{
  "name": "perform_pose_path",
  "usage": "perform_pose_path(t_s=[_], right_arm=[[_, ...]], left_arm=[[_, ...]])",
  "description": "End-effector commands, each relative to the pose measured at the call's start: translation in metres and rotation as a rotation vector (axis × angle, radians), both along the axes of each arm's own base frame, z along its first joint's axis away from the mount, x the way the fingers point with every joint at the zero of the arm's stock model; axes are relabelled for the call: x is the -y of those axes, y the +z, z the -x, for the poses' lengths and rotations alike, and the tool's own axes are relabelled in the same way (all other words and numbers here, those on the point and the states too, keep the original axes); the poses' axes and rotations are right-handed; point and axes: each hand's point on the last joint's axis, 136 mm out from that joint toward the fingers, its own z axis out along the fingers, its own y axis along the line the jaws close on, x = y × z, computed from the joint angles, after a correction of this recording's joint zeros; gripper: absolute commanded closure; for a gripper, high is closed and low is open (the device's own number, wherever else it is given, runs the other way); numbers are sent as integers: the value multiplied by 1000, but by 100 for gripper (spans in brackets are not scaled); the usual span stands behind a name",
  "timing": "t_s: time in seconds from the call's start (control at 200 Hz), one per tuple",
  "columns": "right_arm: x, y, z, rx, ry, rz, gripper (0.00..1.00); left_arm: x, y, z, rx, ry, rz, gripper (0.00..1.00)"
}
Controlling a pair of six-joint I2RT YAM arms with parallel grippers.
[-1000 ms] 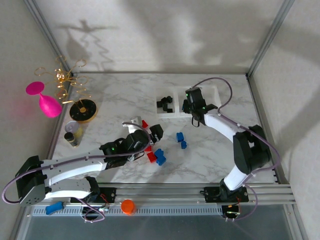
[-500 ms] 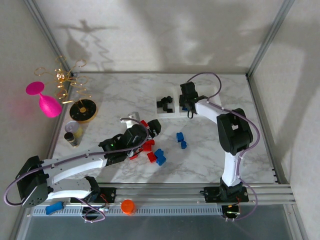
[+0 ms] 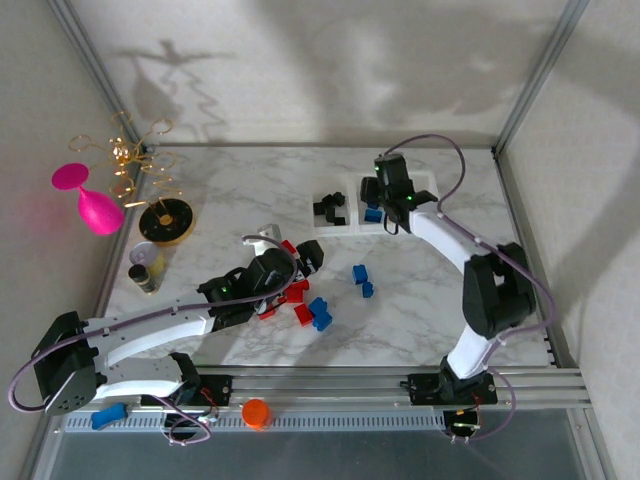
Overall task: Sort the legos into containers by color
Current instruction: Place the lego in the container, then pick up the lego from the center of the table.
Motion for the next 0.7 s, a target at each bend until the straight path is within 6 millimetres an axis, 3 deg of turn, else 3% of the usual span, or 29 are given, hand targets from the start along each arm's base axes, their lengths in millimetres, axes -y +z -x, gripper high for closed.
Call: perform_pose_path(t_s=[0.0,0.155,0.31,0.696], right_arm=[[-5,-8,28,-49,32,-50,40],[-5,-20,62,-86,45,-64,38],[-10,-46,97,-146,61,-54,36],[-36,-99,159,-242,127,0,31]], left_arm=[[2,7,3,6,-17,31,0],[1,1,10,-6,-25,35,1],[-1,-4,19,-15,-27,50,1],[-5,-14,37,-28,-14,88,0]])
